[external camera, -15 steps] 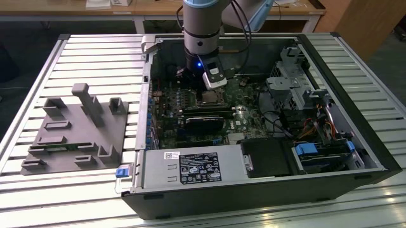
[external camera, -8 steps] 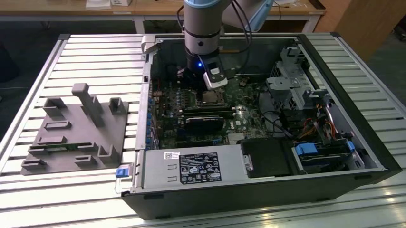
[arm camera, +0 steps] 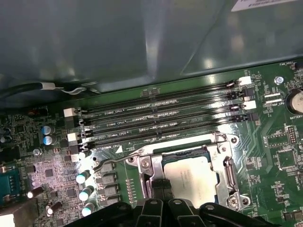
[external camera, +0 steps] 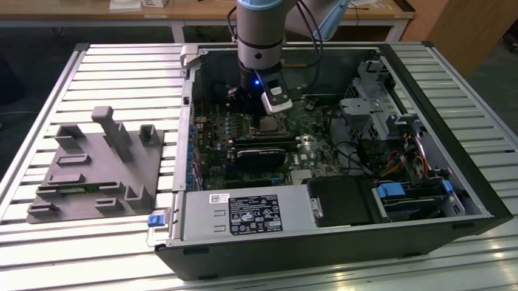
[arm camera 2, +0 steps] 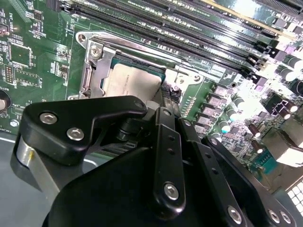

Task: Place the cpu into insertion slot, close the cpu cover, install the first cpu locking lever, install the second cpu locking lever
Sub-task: 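Close the cpu cover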

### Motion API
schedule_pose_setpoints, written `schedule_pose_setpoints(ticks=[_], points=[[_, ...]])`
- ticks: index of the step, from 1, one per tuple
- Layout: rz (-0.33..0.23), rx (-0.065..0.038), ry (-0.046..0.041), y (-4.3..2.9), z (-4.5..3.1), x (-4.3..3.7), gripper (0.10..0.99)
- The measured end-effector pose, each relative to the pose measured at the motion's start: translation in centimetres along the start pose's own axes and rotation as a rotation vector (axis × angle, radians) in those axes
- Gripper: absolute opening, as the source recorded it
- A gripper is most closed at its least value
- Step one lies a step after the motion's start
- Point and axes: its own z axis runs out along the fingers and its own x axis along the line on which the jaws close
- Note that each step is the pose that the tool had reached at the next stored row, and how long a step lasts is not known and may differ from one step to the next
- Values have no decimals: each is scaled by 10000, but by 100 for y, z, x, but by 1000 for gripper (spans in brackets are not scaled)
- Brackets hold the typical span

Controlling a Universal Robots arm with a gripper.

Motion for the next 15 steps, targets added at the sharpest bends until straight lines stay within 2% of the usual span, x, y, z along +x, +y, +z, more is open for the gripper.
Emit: schedule_pose_setpoints(ticks=[4, 15], points=[[0, 1, 0, 1, -16, -1, 106], [-1, -1, 0, 7, -140, -2, 106]])
